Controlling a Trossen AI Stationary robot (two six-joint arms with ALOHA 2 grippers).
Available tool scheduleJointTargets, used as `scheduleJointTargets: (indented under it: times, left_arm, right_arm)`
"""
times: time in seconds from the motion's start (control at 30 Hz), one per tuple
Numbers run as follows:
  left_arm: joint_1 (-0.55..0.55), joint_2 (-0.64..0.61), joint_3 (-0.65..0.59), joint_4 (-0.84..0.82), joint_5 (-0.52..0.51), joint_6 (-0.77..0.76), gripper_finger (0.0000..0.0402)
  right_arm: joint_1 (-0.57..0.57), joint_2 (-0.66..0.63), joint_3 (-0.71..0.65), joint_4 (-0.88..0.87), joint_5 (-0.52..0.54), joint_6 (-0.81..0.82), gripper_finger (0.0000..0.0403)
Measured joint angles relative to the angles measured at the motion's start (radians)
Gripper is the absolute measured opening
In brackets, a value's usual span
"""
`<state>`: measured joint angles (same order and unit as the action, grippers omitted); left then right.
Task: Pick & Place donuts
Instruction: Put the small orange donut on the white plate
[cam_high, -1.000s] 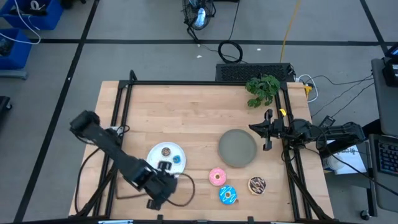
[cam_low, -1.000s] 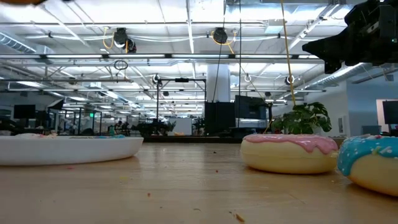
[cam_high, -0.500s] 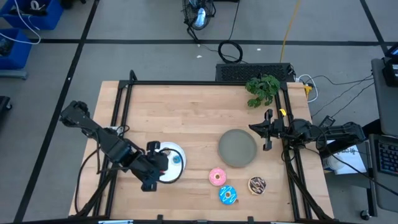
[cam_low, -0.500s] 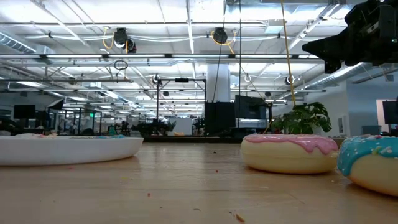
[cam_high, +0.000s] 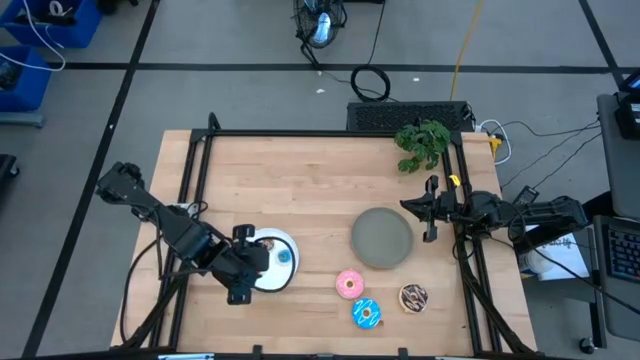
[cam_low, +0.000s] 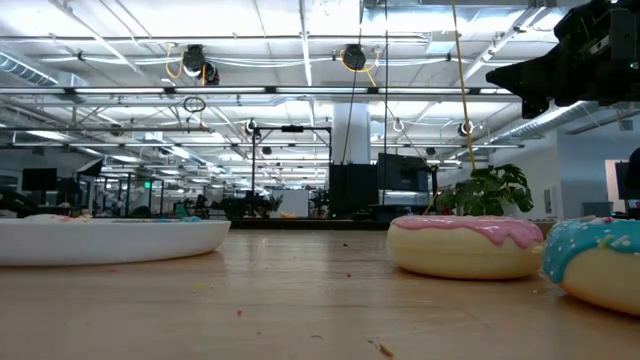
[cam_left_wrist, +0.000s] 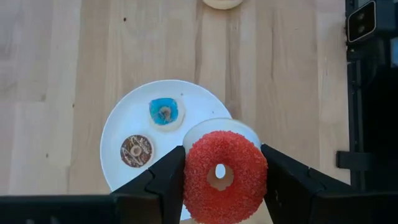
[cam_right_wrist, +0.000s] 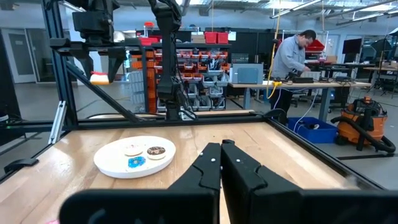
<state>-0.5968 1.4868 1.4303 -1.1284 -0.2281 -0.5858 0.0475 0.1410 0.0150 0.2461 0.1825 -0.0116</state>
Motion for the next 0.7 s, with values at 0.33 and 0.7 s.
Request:
scheduleJointTargets:
  times: [0.33,0.7]
  left_arm:
    - [0.001,0.0,0.0,-0.005,0.0,-0.007,0.0184]
    - [0.008,0.0,-0.007,0.002,-0.044,-0.004,0.0184]
  right_arm:
    - [0.0,0.0,0.0,-0.001,0.0,0.0,0.0]
    - [0.0,0.0,0.0,-0.001,-0.001,0.0,0.0]
